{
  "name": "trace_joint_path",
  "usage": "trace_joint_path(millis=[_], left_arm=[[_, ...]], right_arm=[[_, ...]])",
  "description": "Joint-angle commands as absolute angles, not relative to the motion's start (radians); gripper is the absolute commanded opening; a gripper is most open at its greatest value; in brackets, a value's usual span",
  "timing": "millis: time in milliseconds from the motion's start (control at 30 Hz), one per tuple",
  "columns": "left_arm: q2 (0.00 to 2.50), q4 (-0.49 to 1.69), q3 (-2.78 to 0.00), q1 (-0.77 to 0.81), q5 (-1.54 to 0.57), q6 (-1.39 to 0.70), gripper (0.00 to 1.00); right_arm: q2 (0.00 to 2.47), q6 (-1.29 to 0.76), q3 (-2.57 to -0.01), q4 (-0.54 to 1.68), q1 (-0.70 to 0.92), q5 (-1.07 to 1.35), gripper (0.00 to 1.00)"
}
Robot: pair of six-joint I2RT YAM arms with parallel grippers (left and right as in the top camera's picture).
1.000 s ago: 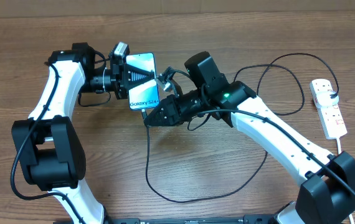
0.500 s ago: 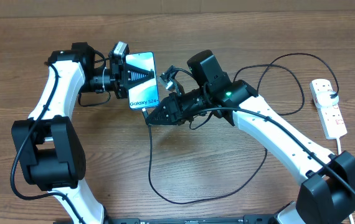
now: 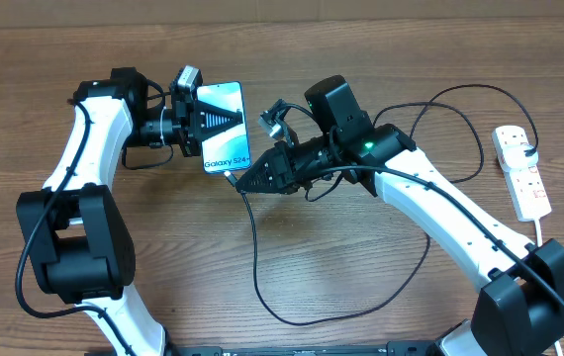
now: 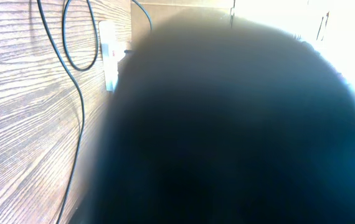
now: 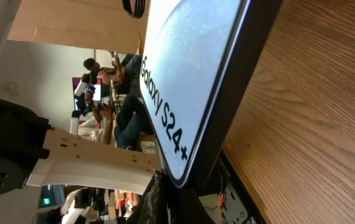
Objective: Plug charger to phone and switch on socket
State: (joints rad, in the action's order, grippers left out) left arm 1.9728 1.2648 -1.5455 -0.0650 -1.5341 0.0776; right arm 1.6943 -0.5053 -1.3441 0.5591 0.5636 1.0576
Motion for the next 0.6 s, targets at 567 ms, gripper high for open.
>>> trace_joint_path(millis=[567], left_arm=[[1.928,1.203,-1.557,-0.096,-1.58,0.044,0.04]], right_arm=[[1.693,-0.509,-1.342,0.547,0.548,1.098,0.04]])
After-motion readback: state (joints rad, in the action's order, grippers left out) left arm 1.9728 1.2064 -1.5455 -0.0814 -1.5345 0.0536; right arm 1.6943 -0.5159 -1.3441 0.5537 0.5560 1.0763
